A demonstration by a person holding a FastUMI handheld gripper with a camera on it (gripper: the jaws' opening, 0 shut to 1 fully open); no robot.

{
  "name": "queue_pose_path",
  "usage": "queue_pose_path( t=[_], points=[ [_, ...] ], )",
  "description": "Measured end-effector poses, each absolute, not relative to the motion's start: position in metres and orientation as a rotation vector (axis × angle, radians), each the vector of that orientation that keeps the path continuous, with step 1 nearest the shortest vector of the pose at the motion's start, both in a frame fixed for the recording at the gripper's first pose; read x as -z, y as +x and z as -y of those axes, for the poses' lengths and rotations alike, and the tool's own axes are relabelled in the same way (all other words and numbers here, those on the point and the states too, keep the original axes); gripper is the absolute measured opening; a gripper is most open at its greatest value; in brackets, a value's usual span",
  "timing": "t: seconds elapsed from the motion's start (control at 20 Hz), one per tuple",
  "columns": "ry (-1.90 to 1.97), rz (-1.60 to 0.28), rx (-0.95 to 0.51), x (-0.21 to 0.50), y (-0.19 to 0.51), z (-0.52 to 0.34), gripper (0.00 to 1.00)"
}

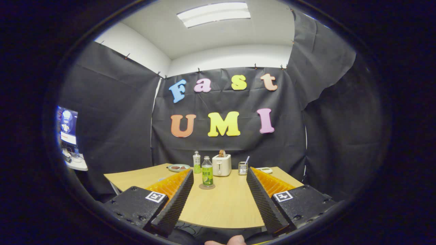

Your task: Take the bottle from table, then pour the juice into the cup, finally place the bottle on the coaster

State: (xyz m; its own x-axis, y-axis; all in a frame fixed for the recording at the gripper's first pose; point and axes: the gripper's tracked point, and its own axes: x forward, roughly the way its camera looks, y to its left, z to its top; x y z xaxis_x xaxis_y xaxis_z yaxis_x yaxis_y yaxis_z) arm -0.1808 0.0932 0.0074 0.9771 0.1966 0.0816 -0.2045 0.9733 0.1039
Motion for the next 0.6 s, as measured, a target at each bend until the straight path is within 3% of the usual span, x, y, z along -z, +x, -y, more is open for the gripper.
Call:
queue_pose_path(
  t=[0.6],
  points=[
    [0.126,0.075,-0.182,-0.0052,-0.1779,-0.0878,0.99]
  ],
)
